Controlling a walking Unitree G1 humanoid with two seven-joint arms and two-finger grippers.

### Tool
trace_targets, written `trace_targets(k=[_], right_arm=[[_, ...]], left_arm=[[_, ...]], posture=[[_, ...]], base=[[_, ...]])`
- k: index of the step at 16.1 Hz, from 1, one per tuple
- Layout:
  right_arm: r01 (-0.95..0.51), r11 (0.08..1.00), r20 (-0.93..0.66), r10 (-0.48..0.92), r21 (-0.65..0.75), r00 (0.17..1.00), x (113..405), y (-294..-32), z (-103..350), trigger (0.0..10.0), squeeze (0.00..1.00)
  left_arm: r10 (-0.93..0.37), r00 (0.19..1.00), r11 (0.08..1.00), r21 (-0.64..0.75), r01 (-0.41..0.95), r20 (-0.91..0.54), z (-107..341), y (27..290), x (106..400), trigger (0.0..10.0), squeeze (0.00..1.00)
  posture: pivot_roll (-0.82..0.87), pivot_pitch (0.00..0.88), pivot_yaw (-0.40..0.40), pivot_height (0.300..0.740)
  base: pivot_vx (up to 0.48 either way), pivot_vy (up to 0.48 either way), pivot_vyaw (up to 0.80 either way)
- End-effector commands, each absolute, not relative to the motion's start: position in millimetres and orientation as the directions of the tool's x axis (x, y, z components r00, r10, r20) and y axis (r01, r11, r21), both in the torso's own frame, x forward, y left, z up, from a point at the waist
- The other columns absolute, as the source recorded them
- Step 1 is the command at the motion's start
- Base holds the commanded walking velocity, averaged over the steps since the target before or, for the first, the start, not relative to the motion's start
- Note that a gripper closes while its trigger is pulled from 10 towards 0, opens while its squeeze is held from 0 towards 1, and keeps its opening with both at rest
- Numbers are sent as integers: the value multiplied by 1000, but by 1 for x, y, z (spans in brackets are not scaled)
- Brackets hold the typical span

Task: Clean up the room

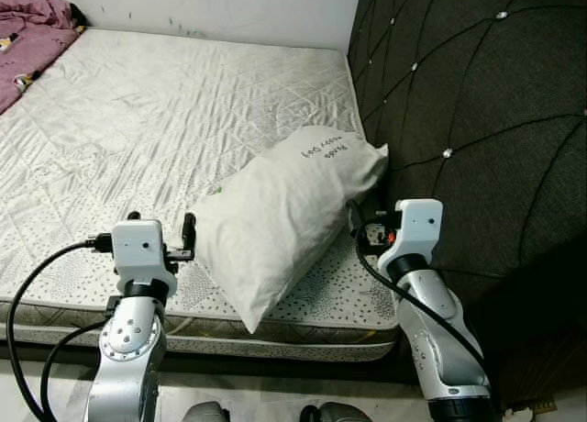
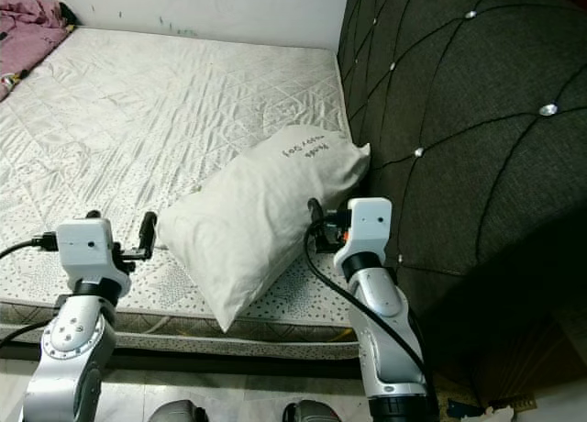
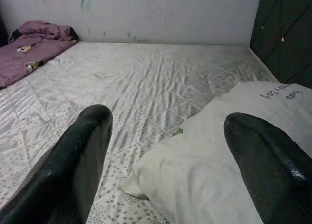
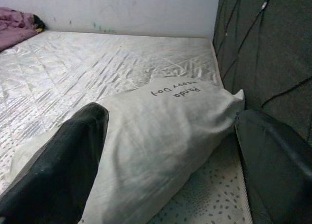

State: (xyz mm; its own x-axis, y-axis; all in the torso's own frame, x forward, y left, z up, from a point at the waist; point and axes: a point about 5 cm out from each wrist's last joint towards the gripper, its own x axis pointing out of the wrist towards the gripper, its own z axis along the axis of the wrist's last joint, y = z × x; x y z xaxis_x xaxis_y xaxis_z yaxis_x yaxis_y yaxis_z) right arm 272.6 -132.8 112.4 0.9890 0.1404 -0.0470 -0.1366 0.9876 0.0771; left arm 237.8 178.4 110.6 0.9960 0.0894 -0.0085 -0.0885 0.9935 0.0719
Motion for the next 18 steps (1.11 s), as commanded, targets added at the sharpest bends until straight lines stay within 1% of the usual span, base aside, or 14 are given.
trace_targets(k=[1,6,9,18], right_arm=[[-146,986,-51,150,79,987,274,-132,114,10000,0],[-163,983,-58,168,81,984,273,-130,112,10000,0],[-169,982,-59,174,83,983,273,-130,113,10000,0],[-188,979,-75,193,75,978,276,-128,111,10000,0]], left_arm=[[76,997,995,70,-76,3,115,176,239,10000,0],[66,998,995,71,-66,1,115,174,240,10000,0],[66,998,995,71,-67,7,117,174,241,10000,0],[86,996,995,58,-86,2,118,173,246,10000,0]], posture=[[71,53,-52,740],[73,52,-54,680],[73,53,-55,655],[71,70,-65,655]], base=[[0,0,0],[0,0,0],[0,0,0],[0,0,0]])
